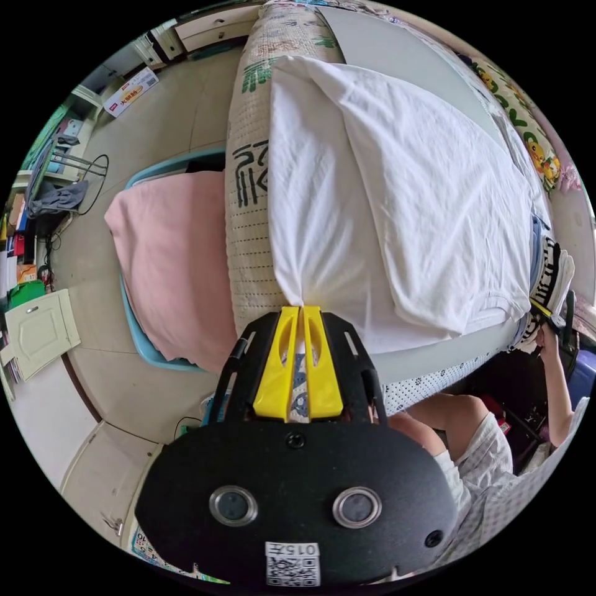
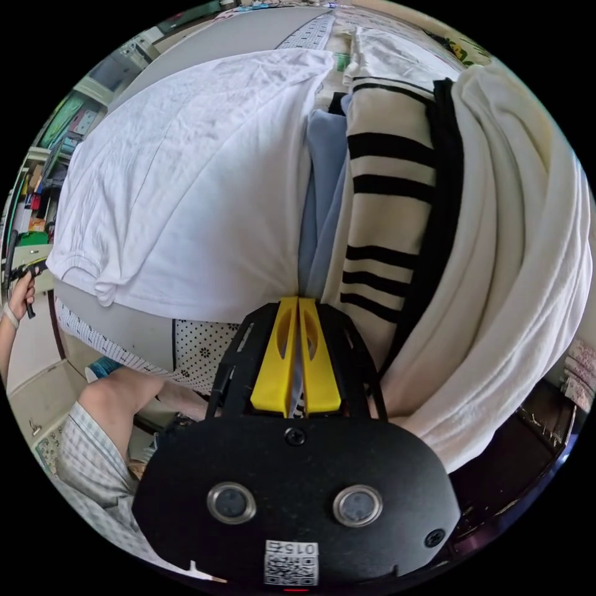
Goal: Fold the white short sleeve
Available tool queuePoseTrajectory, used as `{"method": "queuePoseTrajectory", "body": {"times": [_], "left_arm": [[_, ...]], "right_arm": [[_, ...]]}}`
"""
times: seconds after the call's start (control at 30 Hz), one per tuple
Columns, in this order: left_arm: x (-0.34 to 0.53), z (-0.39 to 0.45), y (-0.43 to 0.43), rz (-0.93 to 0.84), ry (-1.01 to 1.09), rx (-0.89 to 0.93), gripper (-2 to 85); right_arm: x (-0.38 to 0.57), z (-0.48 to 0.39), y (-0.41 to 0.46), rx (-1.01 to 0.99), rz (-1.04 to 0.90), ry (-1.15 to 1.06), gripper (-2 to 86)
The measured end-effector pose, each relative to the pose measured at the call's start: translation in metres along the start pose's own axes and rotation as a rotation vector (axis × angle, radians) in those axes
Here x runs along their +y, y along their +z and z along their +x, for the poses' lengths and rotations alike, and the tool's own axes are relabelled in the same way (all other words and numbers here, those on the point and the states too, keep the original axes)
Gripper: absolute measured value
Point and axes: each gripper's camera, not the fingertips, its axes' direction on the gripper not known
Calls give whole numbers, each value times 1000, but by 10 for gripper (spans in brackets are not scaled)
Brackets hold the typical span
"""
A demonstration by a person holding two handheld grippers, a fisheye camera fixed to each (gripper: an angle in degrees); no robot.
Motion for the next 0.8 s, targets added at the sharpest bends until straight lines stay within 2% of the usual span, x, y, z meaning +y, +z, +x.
{"method": "queuePoseTrajectory", "body": {"times": [0.2,0.37,0.6,0.8], "left_arm": [[19,20,-8,80,-29,-62,-2],[15,49,-12,10,145,-199,-1],[14,35,-21,-41,233,-47,4],[29,64,-29,-63,436,-184,5]], "right_arm": [[39,8,13,24,86,-94,-10],[67,32,23,-69,107,-141,-10],[116,47,30,-96,209,-274,-9],[167,65,20,-211,307,-354,-6]]}}
